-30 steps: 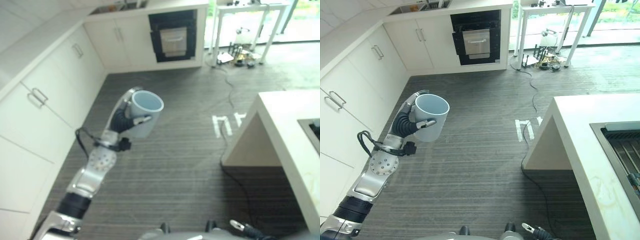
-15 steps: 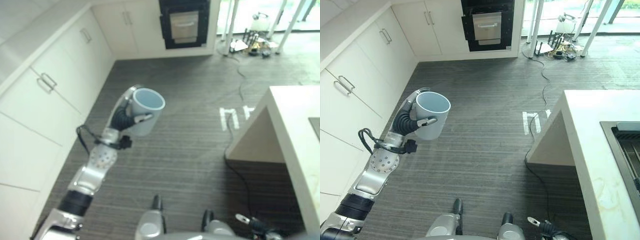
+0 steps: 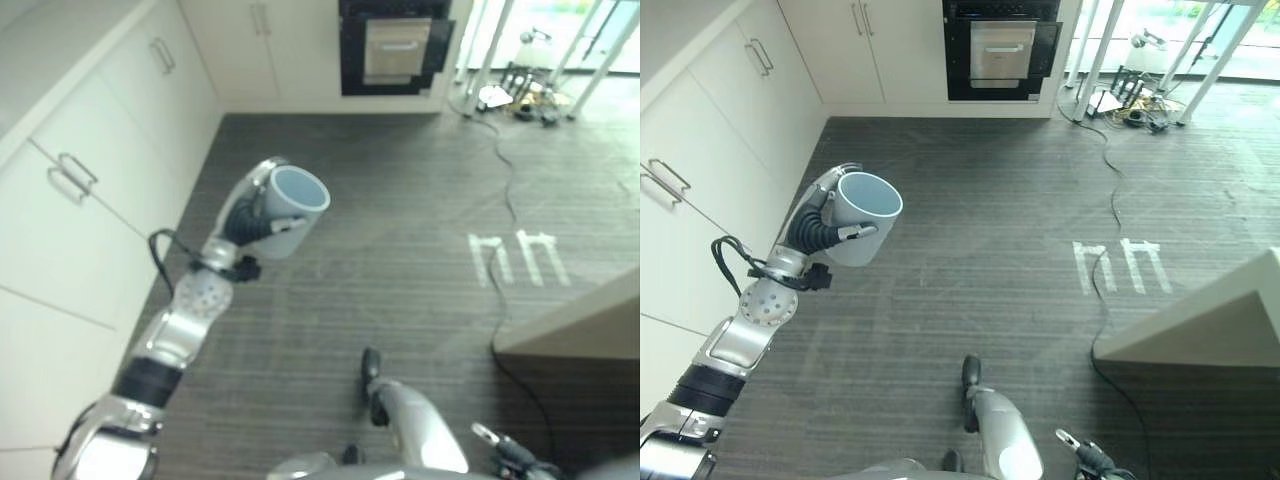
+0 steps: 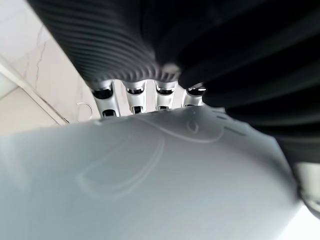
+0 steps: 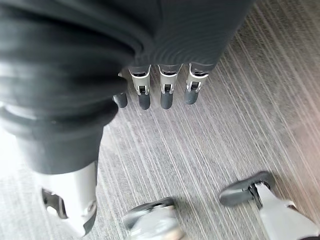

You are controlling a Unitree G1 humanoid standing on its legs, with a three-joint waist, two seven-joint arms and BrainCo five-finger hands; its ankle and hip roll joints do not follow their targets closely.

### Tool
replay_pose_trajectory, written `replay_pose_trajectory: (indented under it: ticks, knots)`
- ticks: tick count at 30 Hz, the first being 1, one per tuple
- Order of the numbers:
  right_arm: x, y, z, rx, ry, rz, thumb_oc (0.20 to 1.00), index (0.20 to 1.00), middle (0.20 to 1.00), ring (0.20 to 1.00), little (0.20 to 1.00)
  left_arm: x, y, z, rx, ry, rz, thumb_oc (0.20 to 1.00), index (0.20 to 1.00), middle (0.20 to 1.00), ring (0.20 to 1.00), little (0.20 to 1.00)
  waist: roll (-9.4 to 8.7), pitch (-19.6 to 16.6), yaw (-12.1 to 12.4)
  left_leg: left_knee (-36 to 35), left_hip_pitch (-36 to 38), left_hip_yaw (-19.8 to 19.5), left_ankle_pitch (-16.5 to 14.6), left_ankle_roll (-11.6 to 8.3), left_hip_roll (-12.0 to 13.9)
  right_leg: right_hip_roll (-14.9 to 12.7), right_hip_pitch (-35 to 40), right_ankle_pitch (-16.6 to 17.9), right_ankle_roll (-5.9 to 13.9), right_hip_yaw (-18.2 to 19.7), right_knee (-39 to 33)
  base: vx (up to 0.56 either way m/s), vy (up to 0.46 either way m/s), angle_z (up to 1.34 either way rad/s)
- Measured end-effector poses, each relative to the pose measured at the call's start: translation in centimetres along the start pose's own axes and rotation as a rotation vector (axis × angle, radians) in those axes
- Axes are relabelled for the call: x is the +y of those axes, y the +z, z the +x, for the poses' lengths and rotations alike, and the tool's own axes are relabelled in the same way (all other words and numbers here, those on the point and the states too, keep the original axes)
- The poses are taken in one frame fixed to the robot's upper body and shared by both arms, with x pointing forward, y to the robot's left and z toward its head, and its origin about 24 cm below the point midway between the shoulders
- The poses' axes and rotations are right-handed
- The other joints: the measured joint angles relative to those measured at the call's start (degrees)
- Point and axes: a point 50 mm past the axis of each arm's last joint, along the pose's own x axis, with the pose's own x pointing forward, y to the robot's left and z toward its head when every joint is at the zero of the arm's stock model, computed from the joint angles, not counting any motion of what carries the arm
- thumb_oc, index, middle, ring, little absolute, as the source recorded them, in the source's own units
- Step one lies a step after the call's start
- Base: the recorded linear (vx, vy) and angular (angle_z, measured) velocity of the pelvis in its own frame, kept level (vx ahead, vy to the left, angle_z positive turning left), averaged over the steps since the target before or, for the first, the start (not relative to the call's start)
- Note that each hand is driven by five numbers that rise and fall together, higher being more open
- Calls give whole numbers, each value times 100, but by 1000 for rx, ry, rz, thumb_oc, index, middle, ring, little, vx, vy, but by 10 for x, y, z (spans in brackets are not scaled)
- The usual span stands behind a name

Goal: Place the dishes in the dishwasher.

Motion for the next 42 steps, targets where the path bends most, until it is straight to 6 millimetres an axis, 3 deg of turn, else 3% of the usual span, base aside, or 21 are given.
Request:
replay_pose_trajectory:
  ticks: [2, 6, 8, 9, 11, 12, 13, 15, 17, 20, 22, 24, 29, 30, 31, 32, 33, 35, 38, 40, 42]
  knots:
    - [-8, -3, -1, 8, -18, 24, 1000, 1000, 1000, 1000, 1000, -18, -2, -9, 25, -34, -46, 200, 200, 200, 200, 200, 78, -95, 58, 597, 166, -33, -5, -8, -36, 39, 636, 203, -656, 45, -187, 435, -263, 29]
    - [4, 14, 1, -47, 39, 10, 1000, 1000, 1000, 1000, 1000, -14, 4, -14, 13, -49, -28, 200, 200, 200, 200, 200, 65, -204, 158, 2648, -819, -8, -167, -163, 604, 119, 1617, -405, -792, 179, -365, 328, -279, 2]
    - [2, 29, 1, -97, 51, -19, 1000, 1000, 1000, 1000, 1000, -12, 4, -12, 18, -15, -43, 200, 200, 200, 200, 200, 52, -205, 121, 3870, -1572, -128, 907, -609, 530, 22, 1083, -890, -956, -26, 874, 264, -299, -25]
    - [8, 28, 1, -97, 66, -15, 1000, 1000, 1000, 1000, 1000, -9, 6, -9, 4, -18, -27, 200, 200, 200, 200, 200, -127, -295, 116, 4899, -2161, 23, 1901, -742, 489, 103, 1281, -886, -1130, 24, -67, 269, -279, -24]
    - [9, 18, 2, -57, 65, 5, 1000, 1000, 1000, 1000, 1000, -13, 10, -12, -10, -25, -46, 200, 200, 200, 200, 200, -267, -242, 239, 7160, -3801, 347, 1618, -446, 858, 317, 1633, -755, -1022, 422, -224, 400, -109, -55]
    - [18, 18, 3, -57, 92, 12, 1000, 1000, 1000, 1000, 1000, -11, 7, -14, 4, -43, -24, 200, 200, 200, 200, 200, -478, -215, 315, 6912, -4533, 446, 1225, -201, 900, 321, 1998, -814, -959, 681, -506, 580, 88, -89]
    - [18, 22, 4, -57, 90, 17, 1000, 1000, 1000, 1000, 1000, -8, -2, -16, 37, -45, -6, 200, 200, 200, 200, 200, -556, -113, 417, 5303, -4816, 519, 913, 41, 893, 306, 2533, -824, -847, 957, -916, 654, 209, -87]
    - [13, 31, 4, -60, 76, -44, 1000, 1000, 1000, 1000, 1000, -9, -18, -29, 118, -59, 6, 200, 200, 200, 200, 200, -273, -121, 535, 1794, -4643, 178, 1021, -73, 791, 424, 3568, -925, -557, 1242, -1489, 689, 217, -107]
    - [6, 36, 3, -63, 60, -97, 1000, 1000, 1000, 1000, 1000, -12, -28, -43, 177, -76, 0, 200, 200, 200, 200, 200, -91, -138, 625, 100, -4276, -371, 1015, -126, 507, 363, 4232, -1149, -192, 1438, -1493, 599, 217, -109]
    - [-15, 25, 0, -32, 3, -99, 1000, 1000, 1000, 1000, 1000, -9, -27, -50, 176, -74, -13, 200, 200, 200, 200, 200, 175, -325, 872, 804, -3796, -137, 564, 320, 410, 281, 4979, -1343, 55, 1537, -1185, 480, 340, -109]
    - [-7, 10, 1, 19, 11, -75, 1000, 1000, 1000, 1000, 1000, -7, -25, -50, 165, -88, -8, 200, 200, 200, 200, 200, -349, -407, 776, 745, -3423, 174, 984, 588, 92, -241, 4733, -1318, 179, 1528, -133, 346, 312, -68]
    - [-3, 8, 1, 4, 11, -61, 1000, 1000, 1000, 1000, 1000, -3, -21, -43, 134, -88, 2, 200, 200, 200, 200, 200, -283, -416, 806, 759, -2979, 12, 1675, 879, -104, -393, 4350, -1778, 596, 1399, 361, 335, 291, -106]
    - [14, -21, -1, 35, 46, -162, 1000, 1000, 1000, 1000, 1000, 8, -1, -11, 1, -58, 23, 200, 200, 200, 200, 200, -96, -313, 486, 353, -1869, -334, 1111, 1111, -493, -599, 1880, -1099, 795, 453, 4364, 324, 155, 12]
    - [15, -15, 0, 20, 49, -171, 1000, 1000, 1000, 1000, 1000, 7, 0, -11, -5, -62, 23, 200, 200, 200, 200, 200, 101, -231, 420, 151, -1629, -409, 1110, 978, -389, -625, 1352, -1318, 660, 227, 4274, 350, -105, 20]
    - [12, -9, 0, 0, 45, -194, 1000, 1000, 1000, 1000, 1000, 5, -2, -10, 0, -62, 17, 200, 200, 200, 200, 200, 212, -183, 310, -73, -1413, -502, 867, 16, -255, -459, 776, -1448, 453, 292, 3634, 412, -178, 55]
    - [15, -5, 0, -17, 66, -239, 1000, 1000, 1000, 1000, 1000, 2, -8, -9, 25, -68, 13, 200, 200, 200, 200, 200, -32, -118, 168, 814, -1653, 260, 42, -94, 94, -526, 406, -1307, 315, 445, 2003, 359, -181, 93]
    - [15, -7, -1, -14, 72, -247, 1000, 1000, 1000, 1000, 1000, 9, -1, -1, -16, -87, 60, 200, 200, 200, 200, 200, -86, -118, 55, 1112, -1725, -137, -71, 311, 525, -524, 163, -1081, 638, 612, 937, 432, -238, 74]
    - [10, -15, -1, 27, 47, -236, 1000, 1000, 1000, 1000, 1000, 14, -2, 0, -4, -71, 77, 200, 200, 200, 200, 200, -479, -46, 121, 959, -1027, -247, -319, 451, 227, -721, 39, -219, 541, 808, -856, 420, -264, 49]
    - [-2, -23, -2, 73, 11, -199, 1000, 1000, 1000, 1000, 1000, 13, -6, -3, 20, -87, 83, 200, 200, 200, 200, 200, -270, -99, 61, 629, -230, -504, -541, 247, 296, -467, 248, 316, 318, 881, -961, 318, -288, 65]
    - [-3, -9, -1, 41, 15, -166, 1000, 1000, 1000, 1000, 1000, -11, -9, -16, 72, -77, -18, 200, 200, 200, 200, 200, 205, -282, 158, 1162, 25, -469, -341, -385, 545, -270, 922, 1176, -61, 784, -1089, 304, -328, 52]
    - [14, 22, 3, -55, 62, -181, 1000, 1000, 1000, 1000, 1000, -8, -1, -15, 43, -73, -11, 200, 200, 200, 200, 200, 3, -273, 291, 1274, -313, -331, -381, -363, 625, -342, 1512, 1080, -182, 803, -1651, 216, -269, 32]
